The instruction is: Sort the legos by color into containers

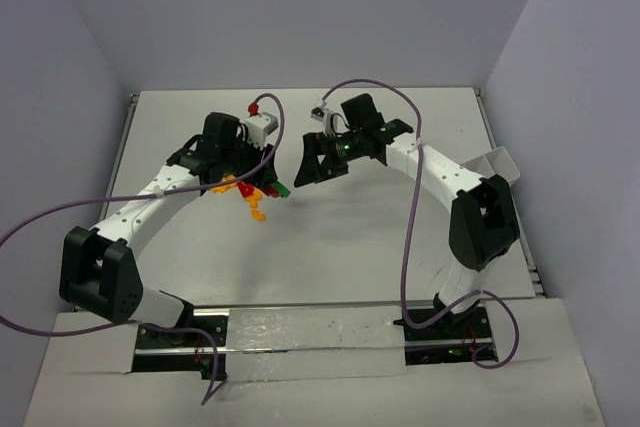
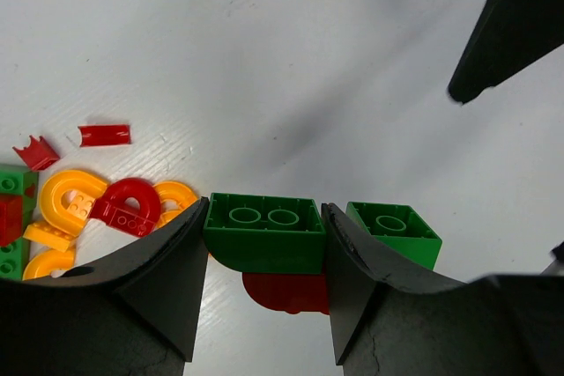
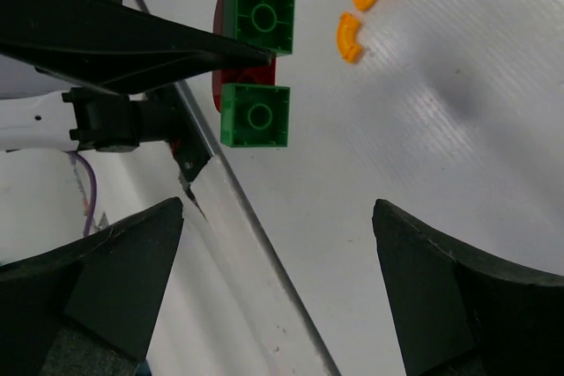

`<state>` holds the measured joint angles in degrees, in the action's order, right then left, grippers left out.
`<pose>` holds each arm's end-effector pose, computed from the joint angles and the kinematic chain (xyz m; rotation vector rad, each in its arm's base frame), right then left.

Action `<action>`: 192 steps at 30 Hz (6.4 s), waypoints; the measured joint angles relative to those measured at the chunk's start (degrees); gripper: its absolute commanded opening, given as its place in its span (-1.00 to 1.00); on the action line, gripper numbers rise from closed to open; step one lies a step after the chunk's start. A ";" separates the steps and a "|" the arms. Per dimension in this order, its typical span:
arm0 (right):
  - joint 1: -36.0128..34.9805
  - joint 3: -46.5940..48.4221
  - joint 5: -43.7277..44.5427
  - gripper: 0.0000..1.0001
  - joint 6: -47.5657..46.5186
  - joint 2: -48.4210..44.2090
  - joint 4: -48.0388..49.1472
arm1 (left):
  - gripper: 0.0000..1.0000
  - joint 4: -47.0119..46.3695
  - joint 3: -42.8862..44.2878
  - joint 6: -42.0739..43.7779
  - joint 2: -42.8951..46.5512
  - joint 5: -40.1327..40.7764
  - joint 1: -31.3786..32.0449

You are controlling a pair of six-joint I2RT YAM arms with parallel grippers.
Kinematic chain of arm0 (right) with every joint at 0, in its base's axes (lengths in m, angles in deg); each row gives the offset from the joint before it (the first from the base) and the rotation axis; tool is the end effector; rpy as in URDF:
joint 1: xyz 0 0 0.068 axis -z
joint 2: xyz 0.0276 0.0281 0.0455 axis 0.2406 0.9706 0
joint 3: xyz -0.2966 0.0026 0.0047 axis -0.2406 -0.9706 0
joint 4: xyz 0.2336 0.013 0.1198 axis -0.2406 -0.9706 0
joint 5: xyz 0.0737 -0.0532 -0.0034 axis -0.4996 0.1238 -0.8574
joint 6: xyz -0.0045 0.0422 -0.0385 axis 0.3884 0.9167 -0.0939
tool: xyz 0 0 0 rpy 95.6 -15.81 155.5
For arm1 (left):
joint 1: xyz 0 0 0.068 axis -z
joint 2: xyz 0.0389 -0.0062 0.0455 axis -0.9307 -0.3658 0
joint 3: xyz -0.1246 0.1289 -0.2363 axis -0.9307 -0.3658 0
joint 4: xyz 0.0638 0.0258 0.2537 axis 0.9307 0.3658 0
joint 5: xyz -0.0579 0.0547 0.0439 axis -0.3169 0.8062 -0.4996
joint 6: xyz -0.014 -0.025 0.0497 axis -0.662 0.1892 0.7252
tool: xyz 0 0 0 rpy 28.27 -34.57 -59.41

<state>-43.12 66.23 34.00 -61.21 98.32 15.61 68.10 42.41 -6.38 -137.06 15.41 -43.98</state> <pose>0.3253 0.2149 0.3055 -0.7122 2.3580 1.2966 0.2821 -0.1425 0.3028 0.7024 2.2295 -0.5516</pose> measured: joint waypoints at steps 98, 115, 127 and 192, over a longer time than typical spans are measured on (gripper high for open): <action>44.23 5.98 48.83 -0.48 -65.63 -5.60 -24.04 | -0.99 -4.50 -0.43 0.25 -4.05 3.27 5.37; 45.20 5.98 55.18 -0.11 -64.07 -1.35 -20.12 | -0.99 -4.52 -0.43 0.86 -4.41 2.94 5.35; 45.36 5.98 56.58 0.45 -63.43 0.02 -18.85 | -0.99 -4.55 0.00 0.87 -5.36 2.91 5.35; 0.59 8.15 7.49 -0.99 18.34 5.16 10.78 | -1.00 -5.12 12.22 -35.70 -6.39 17.45 4.24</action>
<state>-42.53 74.37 41.50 -42.87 103.49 26.40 62.97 54.64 -42.08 -143.45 32.86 -39.74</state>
